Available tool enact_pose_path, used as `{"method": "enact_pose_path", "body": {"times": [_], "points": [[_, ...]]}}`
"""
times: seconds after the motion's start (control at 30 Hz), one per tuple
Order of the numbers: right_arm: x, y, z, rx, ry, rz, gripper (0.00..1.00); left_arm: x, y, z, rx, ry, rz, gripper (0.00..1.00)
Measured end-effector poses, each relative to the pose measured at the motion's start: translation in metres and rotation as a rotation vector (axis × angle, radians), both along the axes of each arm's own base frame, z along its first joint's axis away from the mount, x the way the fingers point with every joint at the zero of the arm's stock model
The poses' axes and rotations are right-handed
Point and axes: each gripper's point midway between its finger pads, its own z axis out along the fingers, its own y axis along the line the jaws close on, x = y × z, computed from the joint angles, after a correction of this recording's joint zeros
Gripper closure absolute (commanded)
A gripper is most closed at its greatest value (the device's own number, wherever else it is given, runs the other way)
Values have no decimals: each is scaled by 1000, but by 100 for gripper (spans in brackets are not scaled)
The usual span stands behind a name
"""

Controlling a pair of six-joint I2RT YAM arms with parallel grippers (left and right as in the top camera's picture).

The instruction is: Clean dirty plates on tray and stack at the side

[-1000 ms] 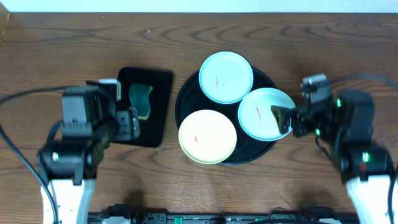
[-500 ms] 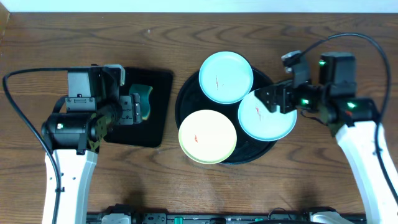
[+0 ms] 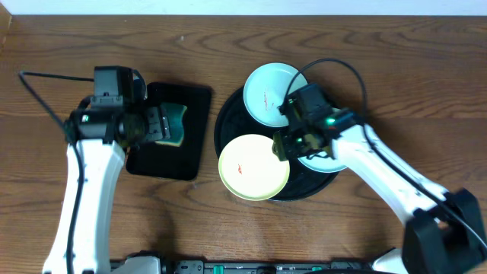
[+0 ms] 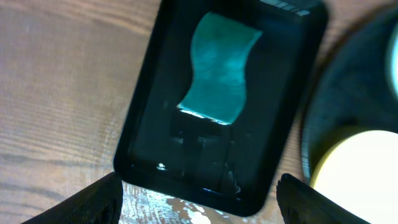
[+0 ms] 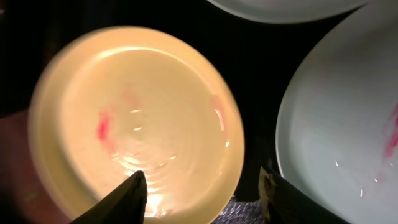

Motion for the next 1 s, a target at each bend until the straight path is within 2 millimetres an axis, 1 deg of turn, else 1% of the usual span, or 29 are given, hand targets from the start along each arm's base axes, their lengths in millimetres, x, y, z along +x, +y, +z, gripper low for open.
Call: {"method": "enact_pose_path", "body": {"times": [0.1, 0.2, 0.3, 0.37, 0.47, 0.53, 0.57, 0.7, 0.83, 1.0], "points": [[3, 4, -17, -68, 29, 12, 51, 3, 9, -18, 6, 61, 33, 21], [10, 8, -24, -106, 39, 18, 56, 5, 14, -24, 9, 75, 50, 21], [17, 14, -36, -138, 45, 26, 60, 12, 19, -25, 16, 56, 66, 20], [17, 14, -45, -156, 61, 29, 61, 17, 21, -23, 18, 33, 74, 21], [14, 10, -65, -194, 102, 30, 65, 25, 23, -20, 20, -2, 76, 21], [12, 8, -73, -206, 120, 32, 70, 28, 23, -20, 21, -14, 76, 21], [14, 8, -72, -206, 112, 31, 74, 29, 23, -20, 21, -14, 77, 21], [13, 8, -72, -210, 115, 33, 98, 31, 23, -25, 21, -3, 77, 21], [9, 10, -69, -198, 137, 33, 99, 31, 23, -38, 18, 40, 76, 22], [6, 9, -69, -201, 154, 24, 99, 31, 23, -60, 15, 109, 74, 22]]}}
